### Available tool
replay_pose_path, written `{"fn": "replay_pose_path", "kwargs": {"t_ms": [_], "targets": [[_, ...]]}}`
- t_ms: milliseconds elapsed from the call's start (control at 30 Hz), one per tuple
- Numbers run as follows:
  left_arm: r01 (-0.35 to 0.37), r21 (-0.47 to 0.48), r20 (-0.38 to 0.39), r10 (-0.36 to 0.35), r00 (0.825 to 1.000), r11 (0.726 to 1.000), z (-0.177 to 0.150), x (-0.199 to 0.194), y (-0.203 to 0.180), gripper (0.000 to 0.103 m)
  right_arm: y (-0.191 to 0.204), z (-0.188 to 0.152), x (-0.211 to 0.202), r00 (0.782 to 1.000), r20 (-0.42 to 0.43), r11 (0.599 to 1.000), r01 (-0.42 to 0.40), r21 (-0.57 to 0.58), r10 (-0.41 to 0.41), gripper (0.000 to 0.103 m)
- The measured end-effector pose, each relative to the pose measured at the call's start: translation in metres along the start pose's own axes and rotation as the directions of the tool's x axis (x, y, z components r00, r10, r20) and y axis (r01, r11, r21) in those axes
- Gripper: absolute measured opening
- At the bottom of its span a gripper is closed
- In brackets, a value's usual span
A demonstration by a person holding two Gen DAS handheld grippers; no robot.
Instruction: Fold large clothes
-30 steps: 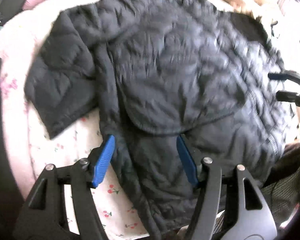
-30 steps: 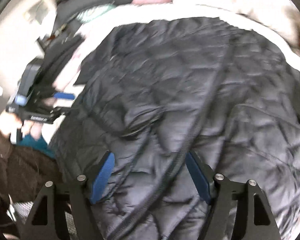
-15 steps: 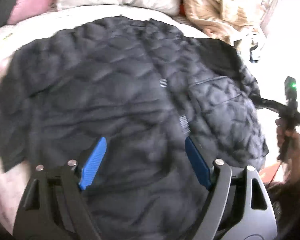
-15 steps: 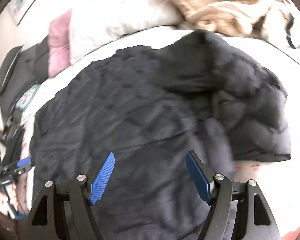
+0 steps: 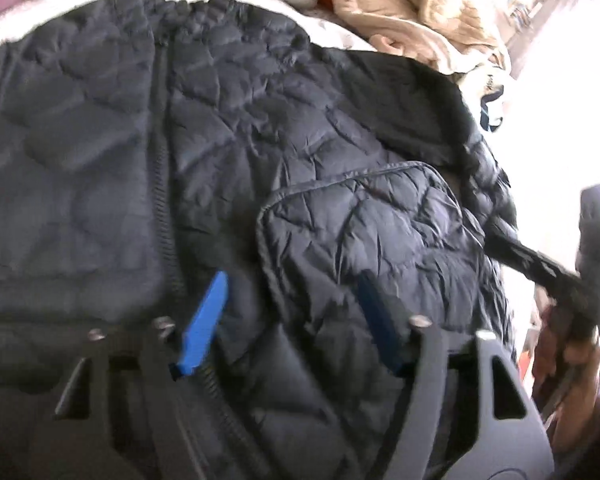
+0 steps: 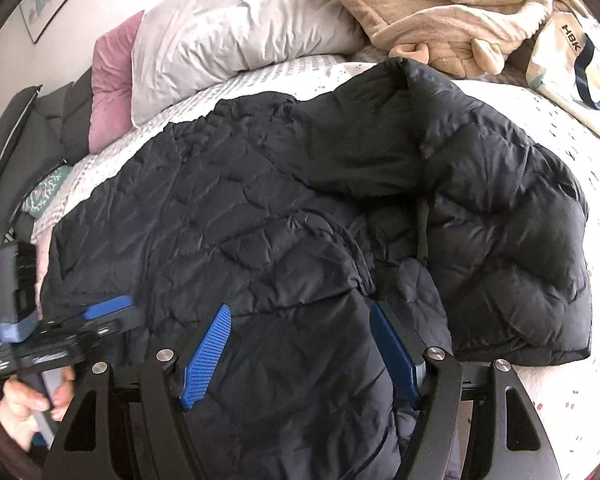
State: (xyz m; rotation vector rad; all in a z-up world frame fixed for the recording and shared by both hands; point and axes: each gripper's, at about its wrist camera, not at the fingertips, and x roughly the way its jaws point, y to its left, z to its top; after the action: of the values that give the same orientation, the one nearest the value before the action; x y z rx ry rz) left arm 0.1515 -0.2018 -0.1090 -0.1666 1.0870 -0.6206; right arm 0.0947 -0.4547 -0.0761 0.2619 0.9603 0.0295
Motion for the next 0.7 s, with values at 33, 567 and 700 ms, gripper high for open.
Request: {"fn": "replay_pose_path", "kwargs": {"t_ms": [33,567,700], "targets": [[0.006,-0.014,0.007,-0.006,1.0,1.0,0.0,0.003,-0.001,0.056,-0.001,-0.001,0.0,1.0,-0.003,1.0,-0.003,0.002,0.003,0.073],[0.175,0.31,-0.037,-0.172,0.984,0.934,-0.027,-0.032,-0.034,0.005,-0.006,0.003,-0.032,0.997,0.082,0.998,-0.017,0.06,0.012,0.073],[0.148,0.377,-0.098,-0.119,0.988,0.914,-0.043,-0.03,-0.031,0.007,0.005,0.006,-0.042,0.993,0.116,0.998,-0.028,0.057,0.021,0.073]]}}
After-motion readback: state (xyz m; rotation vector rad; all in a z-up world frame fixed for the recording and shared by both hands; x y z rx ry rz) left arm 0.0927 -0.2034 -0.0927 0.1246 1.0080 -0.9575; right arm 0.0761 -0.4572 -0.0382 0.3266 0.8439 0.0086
